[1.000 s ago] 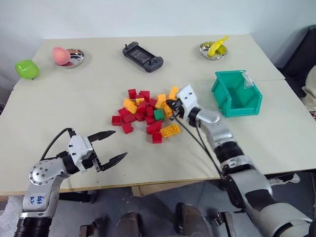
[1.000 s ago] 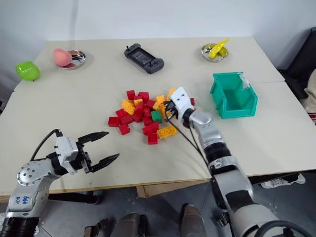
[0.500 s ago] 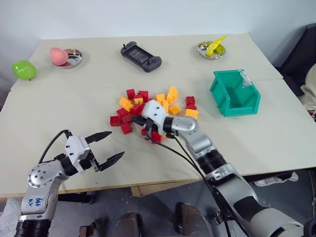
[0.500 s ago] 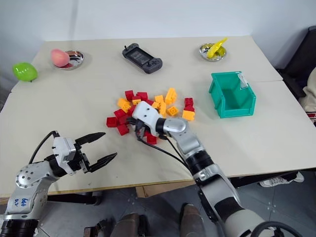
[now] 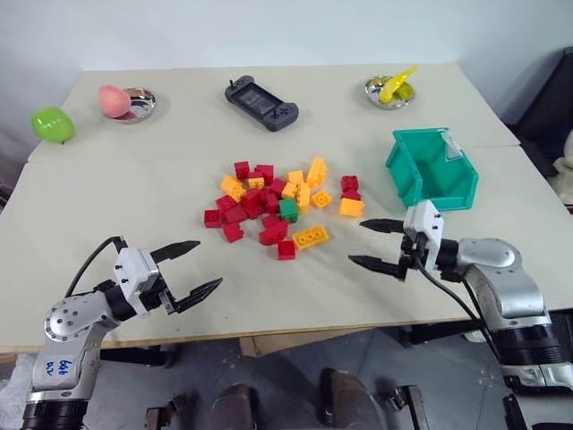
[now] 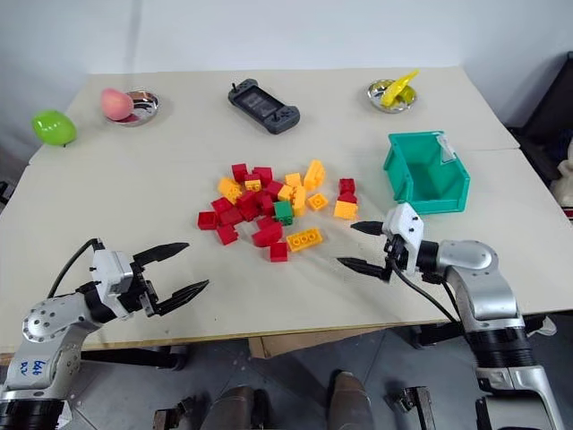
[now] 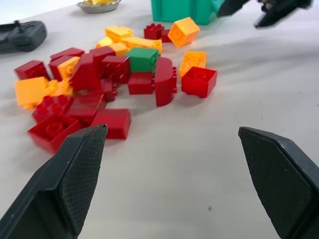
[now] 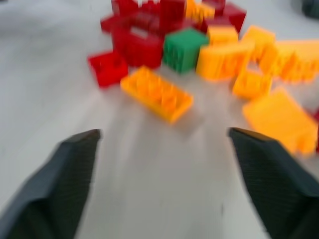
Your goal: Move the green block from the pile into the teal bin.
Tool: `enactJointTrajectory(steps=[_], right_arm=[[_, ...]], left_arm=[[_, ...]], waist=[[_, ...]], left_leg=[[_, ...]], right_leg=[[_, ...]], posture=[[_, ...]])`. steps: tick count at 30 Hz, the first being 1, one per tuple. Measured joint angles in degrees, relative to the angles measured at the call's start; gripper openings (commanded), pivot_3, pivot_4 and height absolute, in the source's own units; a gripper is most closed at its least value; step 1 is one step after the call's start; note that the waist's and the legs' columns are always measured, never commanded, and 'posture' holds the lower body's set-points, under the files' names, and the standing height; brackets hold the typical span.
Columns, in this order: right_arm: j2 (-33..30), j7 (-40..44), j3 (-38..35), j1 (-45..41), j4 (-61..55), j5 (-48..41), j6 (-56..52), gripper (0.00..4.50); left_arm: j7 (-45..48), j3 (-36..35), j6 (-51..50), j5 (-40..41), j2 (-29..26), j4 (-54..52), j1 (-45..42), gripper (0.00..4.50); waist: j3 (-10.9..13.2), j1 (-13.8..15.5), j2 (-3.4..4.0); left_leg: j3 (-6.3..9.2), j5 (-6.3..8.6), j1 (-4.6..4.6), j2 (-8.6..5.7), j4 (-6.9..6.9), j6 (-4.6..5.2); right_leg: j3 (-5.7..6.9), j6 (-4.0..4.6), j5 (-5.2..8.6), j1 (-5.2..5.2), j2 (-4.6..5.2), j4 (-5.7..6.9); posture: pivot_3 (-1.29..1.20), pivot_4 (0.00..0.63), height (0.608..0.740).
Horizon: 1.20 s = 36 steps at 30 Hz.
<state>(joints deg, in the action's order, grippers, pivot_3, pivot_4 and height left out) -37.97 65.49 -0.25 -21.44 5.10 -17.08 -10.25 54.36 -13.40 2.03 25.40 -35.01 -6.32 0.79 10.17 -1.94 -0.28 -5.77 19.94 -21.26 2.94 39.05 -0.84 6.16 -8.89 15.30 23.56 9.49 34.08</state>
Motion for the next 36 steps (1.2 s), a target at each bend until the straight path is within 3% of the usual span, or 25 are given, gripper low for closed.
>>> enactJointTrajectory(steps=[3, 15, 26, 36], right_arm=[[0.9, -2.5, 1.1, -1.8, -0.4, 1.3, -3.3, 4.48], [15.3, -17.6, 11.3, -18.9, -1.0, 2.4, -30.8, 4.48], [26.5, -30.1, 8.8, -29.9, 13.5, 4.9, -34.0, 4.48], [31.9, -37.8, 8.6, -31.9, 16.8, 6.4, -38.7, 4.48]], left_arm=[[0.1, 0.0, 0.0, 0.0, 0.0, 0.1, 0.0, 4.50], [-1.0, 0.2, -0.1, 0.0, 0.1, 0.0, -1.5, 4.50], [-2.0, 0.1, -0.3, 0.0, 0.3, -1.1, -0.3, 4.50], [-2.3, 0.0, -0.3, 0.0, 0.4, -1.5, -0.2, 4.50]], waist=[[0.0, 0.1, 0.00], [0.0, 0.4, 0.00], [0.0, -0.2, 0.00], [0.0, -0.3, 0.01]], left_leg=[[0.00, 0.00, 0.00, 0.01, 0.04, 0.00], [0.04, 0.00, -0.08, 0.01, 0.05, 0.01], [-0.01, 0.00, -0.09, 0.02, 0.00, 0.00], [-0.01, 0.00, -0.14, 0.02, -0.01, 0.00]], right_leg=[[-0.01, 0.00, 0.00, 0.00, 0.00, 0.01], [0.01, 0.01, 0.00, 0.06, 0.00, 0.06], [0.04, 0.01, 0.00, 0.13, 0.00, 0.08], [0.04, 0.01, 0.00, 0.15, 0.00, 0.07]], posture=[[0.00, 0.150, 0.740], [0.00, 0.150, 0.740], [0.00, 0.150, 0.740], [0.00, 0.150, 0.740]])
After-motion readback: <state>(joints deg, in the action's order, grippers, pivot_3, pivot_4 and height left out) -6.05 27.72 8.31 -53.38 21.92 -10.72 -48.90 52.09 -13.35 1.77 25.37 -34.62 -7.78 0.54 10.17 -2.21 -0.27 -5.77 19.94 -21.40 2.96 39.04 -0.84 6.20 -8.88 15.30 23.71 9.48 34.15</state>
